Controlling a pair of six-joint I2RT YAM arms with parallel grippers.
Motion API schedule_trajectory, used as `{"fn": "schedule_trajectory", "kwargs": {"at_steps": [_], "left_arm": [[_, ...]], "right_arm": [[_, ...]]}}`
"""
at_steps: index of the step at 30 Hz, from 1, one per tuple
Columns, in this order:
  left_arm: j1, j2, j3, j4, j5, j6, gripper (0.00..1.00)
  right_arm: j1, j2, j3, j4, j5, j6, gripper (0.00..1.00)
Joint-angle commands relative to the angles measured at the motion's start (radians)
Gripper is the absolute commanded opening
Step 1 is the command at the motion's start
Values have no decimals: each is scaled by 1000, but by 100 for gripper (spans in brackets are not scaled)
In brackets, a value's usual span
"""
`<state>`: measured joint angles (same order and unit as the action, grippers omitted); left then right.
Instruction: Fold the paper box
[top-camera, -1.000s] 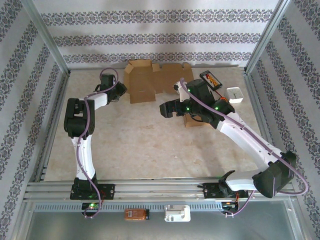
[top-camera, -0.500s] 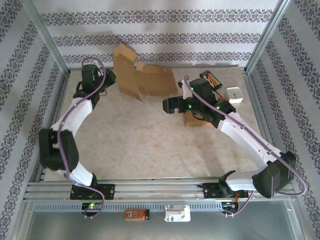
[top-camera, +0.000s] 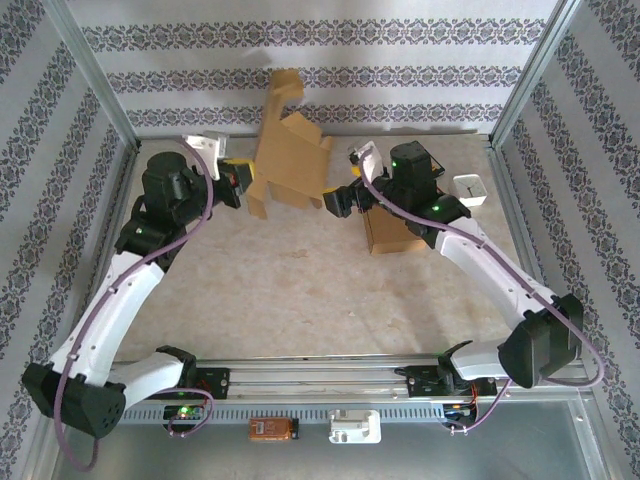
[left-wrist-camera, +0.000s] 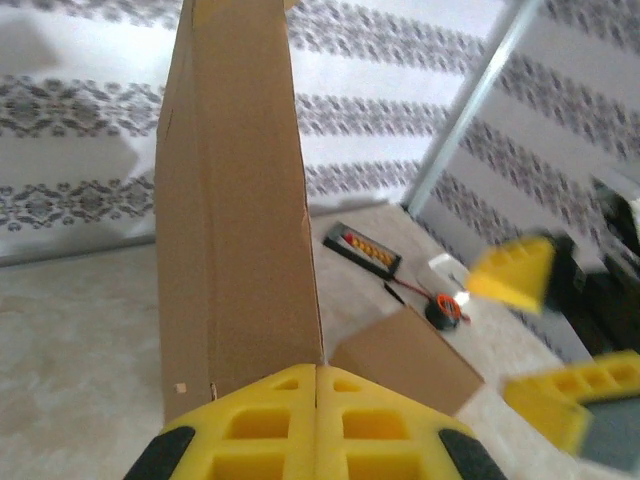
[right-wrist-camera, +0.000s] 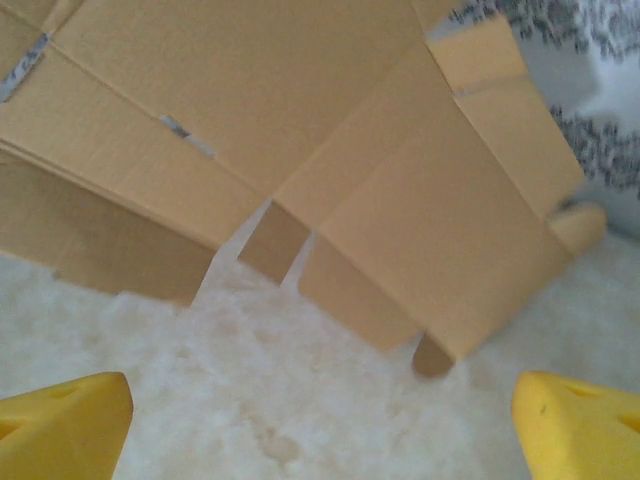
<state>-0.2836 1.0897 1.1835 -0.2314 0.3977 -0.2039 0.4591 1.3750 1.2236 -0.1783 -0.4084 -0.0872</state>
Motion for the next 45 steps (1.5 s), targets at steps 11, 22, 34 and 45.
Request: {"fn": "schedule_trajectory", "kwargs": {"at_steps": [11, 22, 34, 45], "left_arm": [[-23, -71, -58, -99, 53, 139, 0], [-33, -85, -64, -97, 55, 143, 0], [-38, -126, -59, -135, -68, 144, 0], [-32, -105, 58, -174, -573, 132, 67]], "right_arm": [[-133, 350, 283, 243, -340, -513, 98], [-115, 676, 693, 129, -451, -491, 90], [-40, 869, 1055, -120, -405, -478, 1], [8, 542, 766, -83, 51, 269, 0]]}}
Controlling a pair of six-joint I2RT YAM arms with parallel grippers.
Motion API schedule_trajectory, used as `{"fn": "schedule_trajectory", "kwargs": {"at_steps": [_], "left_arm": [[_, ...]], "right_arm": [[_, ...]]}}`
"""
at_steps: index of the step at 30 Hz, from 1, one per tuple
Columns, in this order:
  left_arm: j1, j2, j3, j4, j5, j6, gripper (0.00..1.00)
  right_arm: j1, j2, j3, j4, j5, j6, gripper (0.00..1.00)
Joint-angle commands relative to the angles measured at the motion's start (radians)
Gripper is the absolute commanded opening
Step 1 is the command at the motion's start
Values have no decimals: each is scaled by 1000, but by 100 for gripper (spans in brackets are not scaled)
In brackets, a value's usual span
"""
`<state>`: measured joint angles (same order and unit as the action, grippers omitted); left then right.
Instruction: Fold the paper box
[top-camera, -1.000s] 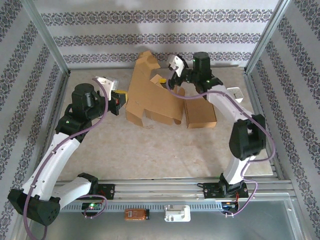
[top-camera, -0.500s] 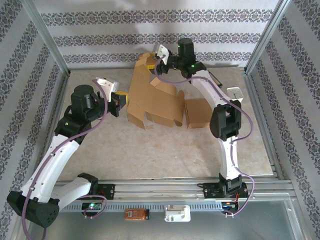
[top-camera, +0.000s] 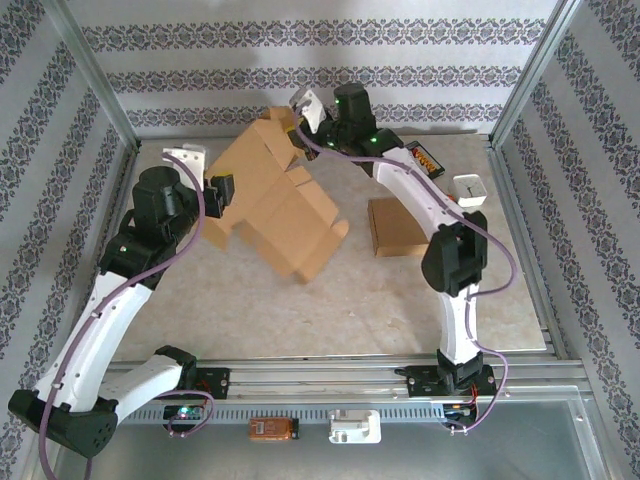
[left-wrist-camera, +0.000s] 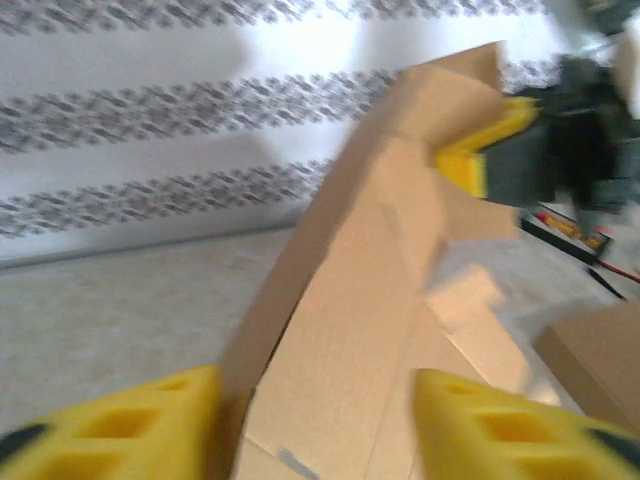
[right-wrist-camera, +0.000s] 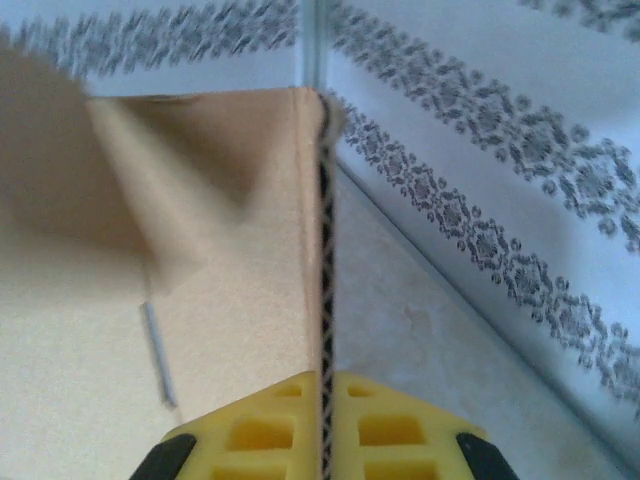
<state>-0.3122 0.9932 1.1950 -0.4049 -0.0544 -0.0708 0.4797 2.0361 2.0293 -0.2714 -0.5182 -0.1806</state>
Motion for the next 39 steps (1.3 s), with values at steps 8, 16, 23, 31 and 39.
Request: {"fn": "schedule_trajectory", "kwargs": {"at_steps": [8, 16, 23, 31, 39], "left_arm": [[49, 8, 83, -141, -93, -146, 74], [242, 102, -23, -112, 226, -277, 74], [259, 307, -98, 16, 334, -299, 76], [260, 565, -120, 147, 292, -229, 82], [260, 770, -100, 223, 331, -181, 82]], "right_arm": [[-47, -349, -453, 62, 237, 680, 0], [-56, -405, -737, 75, 246, 660, 0], [-46, -322, -770, 20, 340, 542, 0], [-51, -245, -761, 6, 308, 502, 0], [-64, -218, -727, -38, 282, 462, 0]]}}
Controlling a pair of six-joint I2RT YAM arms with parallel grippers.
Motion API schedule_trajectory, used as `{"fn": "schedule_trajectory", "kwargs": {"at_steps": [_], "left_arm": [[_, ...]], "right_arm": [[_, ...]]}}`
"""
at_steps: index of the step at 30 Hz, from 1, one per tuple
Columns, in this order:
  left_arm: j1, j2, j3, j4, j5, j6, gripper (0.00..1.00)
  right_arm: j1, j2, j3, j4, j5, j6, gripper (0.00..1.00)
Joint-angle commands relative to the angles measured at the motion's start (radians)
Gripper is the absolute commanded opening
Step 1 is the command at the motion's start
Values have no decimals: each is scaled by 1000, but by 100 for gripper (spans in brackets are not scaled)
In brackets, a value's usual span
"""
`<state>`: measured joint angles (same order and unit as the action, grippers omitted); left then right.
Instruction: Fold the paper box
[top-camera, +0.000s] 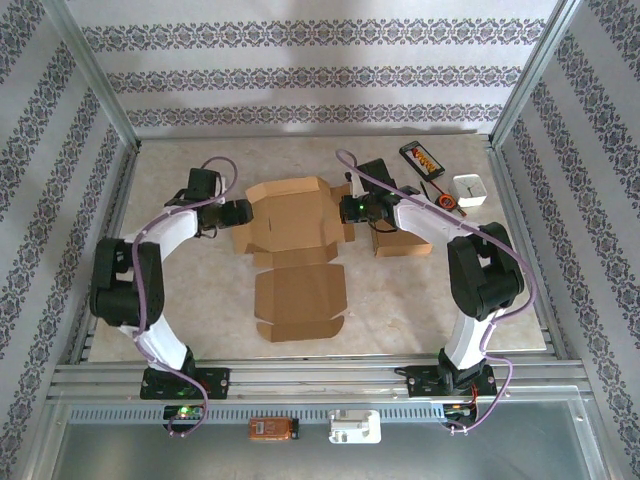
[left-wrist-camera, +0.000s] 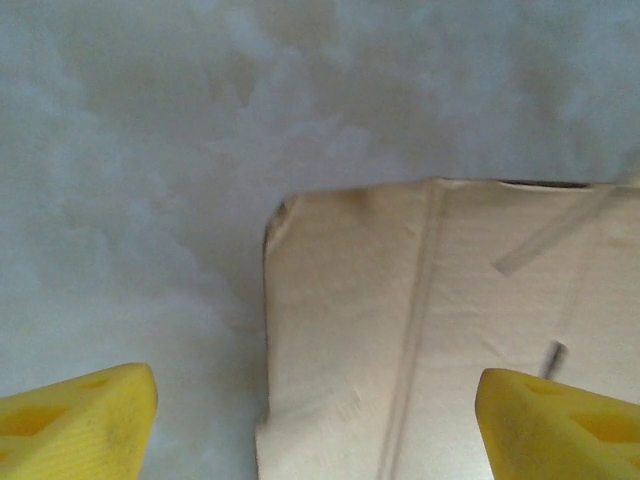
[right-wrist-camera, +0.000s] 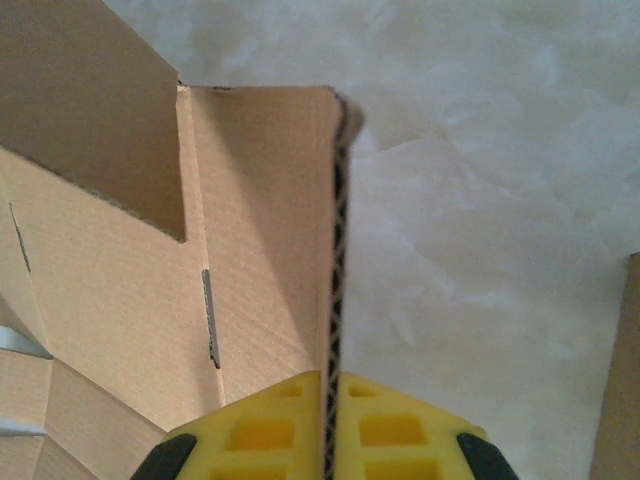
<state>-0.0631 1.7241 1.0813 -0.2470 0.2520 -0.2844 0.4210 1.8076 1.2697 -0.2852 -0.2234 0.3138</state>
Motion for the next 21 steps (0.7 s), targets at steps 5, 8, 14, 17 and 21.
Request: {"fn": "schedule_trajectory", "kwargs": {"at_steps": [5, 8, 14, 17, 21], "left_arm": [[11, 89, 9, 112, 153, 37, 69], [11, 85, -12, 135, 200, 33, 55], [11, 53, -68, 230, 302, 30, 26], [11, 39, -73, 263, 347, 47, 15], [11, 5, -112, 367, 408, 83, 5]], "right_arm": [[-4, 17, 42, -34, -22, -43, 0], [-3, 20, 41, -35, -16, -45, 0], [-2, 4, 47, -37, -41, -39, 14], [-2, -40, 61, -49, -43, -44, 25], [-2, -144, 74, -54, -2, -103, 42]]}}
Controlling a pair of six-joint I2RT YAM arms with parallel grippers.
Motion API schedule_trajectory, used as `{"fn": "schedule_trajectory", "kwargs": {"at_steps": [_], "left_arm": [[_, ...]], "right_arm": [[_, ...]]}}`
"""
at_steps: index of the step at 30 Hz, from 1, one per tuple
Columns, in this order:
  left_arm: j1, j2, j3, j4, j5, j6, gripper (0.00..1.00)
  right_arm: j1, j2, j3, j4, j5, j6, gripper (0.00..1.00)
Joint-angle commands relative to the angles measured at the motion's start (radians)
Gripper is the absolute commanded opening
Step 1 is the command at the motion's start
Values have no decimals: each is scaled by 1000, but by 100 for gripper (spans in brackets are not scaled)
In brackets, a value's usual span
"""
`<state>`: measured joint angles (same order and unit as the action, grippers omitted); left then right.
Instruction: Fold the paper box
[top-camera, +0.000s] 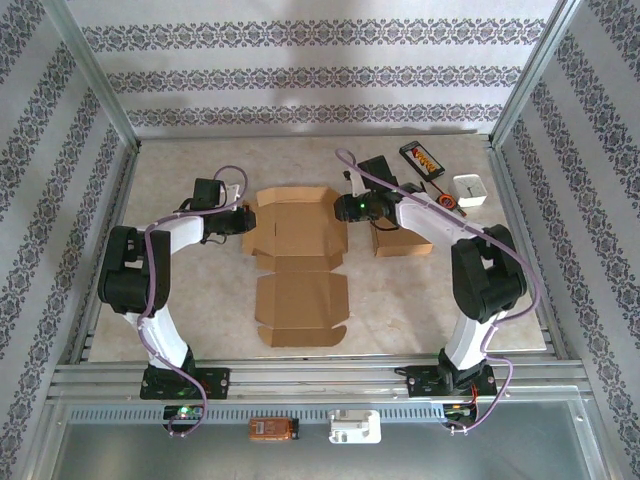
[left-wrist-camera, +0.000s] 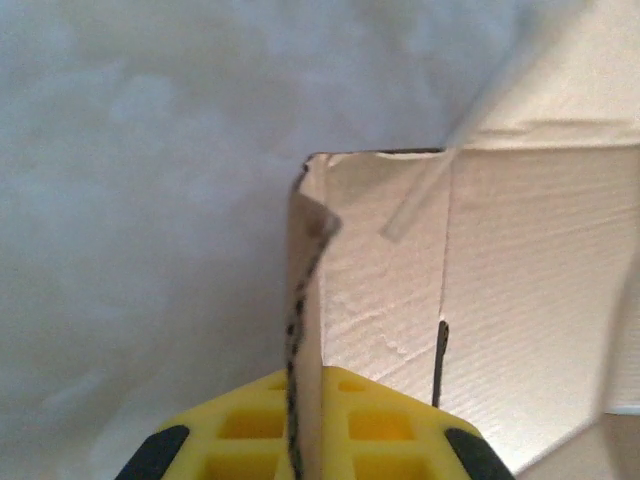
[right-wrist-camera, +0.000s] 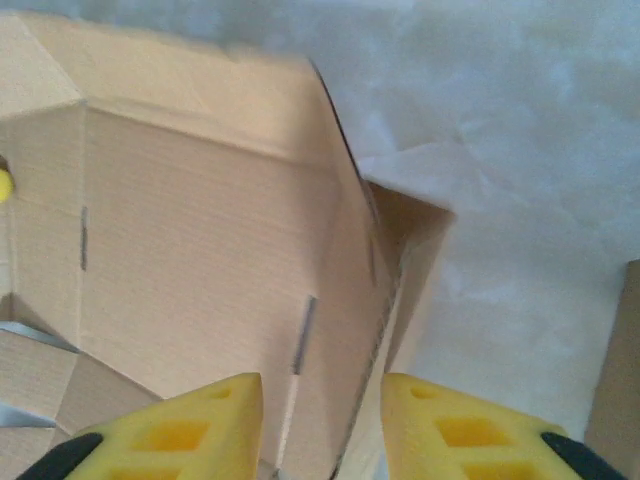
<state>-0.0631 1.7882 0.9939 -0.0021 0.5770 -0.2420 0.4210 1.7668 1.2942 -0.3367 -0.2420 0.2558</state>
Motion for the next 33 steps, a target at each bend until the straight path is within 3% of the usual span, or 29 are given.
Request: {"fn": "schedule_trajectory", "kwargs": {"at_steps": [1, 3, 6, 7, 12, 16, 20, 29, 33], "left_arm": [[9, -68, -39, 158, 99, 50, 4], [5, -84, -66, 227, 124, 59, 3], [-8, -106, -100, 324, 170, 87, 0], [-14, -113, -106, 343, 179, 103, 0], [-47, -160, -112, 328, 179, 202, 0], [-66, -200, -113, 306, 162, 243, 0], [-76, -214, -122, 323, 166, 252, 0], [-84, -222, -107, 300, 122, 269, 0], [-88, -234, -109, 318, 122, 269, 0]], "right_arm": [[-1, -134, 51, 1, 35, -71, 48], [5, -187, 42, 35, 70, -143, 60], [16, -238, 13, 118, 90, -299, 90], [19, -239, 10, 134, 69, -364, 94], [39, -179, 57, 82, -20, -740, 95], [61, -101, 113, 24, 38, -948, 89], [58, -1, 223, -71, 17, -984, 80], [53, 60, 283, -91, -11, -931, 19], [56, 45, 261, -91, -4, -954, 21]]}}
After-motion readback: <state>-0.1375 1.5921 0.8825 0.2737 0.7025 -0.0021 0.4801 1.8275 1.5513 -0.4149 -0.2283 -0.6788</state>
